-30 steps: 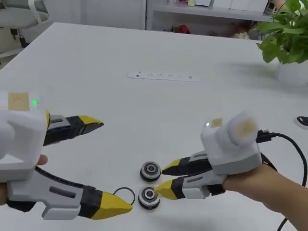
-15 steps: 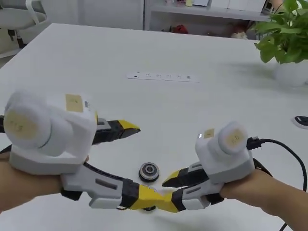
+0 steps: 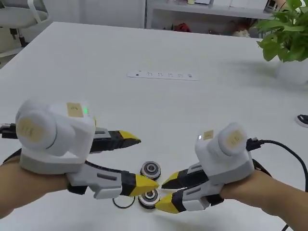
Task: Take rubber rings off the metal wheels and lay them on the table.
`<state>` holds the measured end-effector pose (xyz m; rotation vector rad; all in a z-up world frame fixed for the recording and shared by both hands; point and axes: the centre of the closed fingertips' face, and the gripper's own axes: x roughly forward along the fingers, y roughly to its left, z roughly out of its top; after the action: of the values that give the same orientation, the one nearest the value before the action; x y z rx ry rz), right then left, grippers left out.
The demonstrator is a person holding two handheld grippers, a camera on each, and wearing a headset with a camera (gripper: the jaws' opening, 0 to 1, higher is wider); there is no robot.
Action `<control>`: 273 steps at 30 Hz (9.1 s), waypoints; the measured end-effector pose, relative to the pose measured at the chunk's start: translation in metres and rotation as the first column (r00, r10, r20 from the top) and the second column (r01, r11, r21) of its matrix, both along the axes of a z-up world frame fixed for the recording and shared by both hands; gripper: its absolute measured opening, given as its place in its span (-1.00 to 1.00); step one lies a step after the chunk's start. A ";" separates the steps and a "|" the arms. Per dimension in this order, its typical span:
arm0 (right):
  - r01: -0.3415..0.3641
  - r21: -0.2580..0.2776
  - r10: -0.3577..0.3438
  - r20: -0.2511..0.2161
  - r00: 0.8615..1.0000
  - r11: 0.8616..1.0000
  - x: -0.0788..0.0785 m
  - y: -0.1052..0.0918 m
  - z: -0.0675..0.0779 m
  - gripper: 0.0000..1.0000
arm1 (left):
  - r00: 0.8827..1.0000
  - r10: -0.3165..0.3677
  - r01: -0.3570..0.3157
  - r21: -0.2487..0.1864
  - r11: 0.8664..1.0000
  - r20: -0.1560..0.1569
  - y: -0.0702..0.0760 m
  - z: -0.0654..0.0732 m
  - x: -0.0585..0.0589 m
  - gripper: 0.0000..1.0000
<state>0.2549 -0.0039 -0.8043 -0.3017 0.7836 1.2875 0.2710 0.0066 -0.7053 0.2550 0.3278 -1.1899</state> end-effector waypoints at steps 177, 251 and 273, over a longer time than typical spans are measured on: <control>0.158 0.096 -0.145 -0.129 0.981 0.983 0.008 0.013 0.022 -1.00 | 0.996 -0.080 0.083 0.144 0.986 -0.030 -0.013 -0.086 -0.020 -0.72; 0.190 0.241 -0.147 -0.188 0.971 0.952 0.003 0.038 0.053 -1.00 | 0.993 0.112 -0.111 0.032 0.993 -0.024 0.069 0.011 -0.026 0.68; 0.095 0.197 -0.058 -0.189 0.980 0.976 -0.031 0.061 0.035 -1.00 | 0.961 0.267 -0.267 0.012 0.964 -0.076 0.107 -0.011 -0.040 0.86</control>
<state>0.2235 0.0570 -0.7692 0.0133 0.8015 1.3227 0.2308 0.1132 -0.7161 0.1601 0.4170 -0.9341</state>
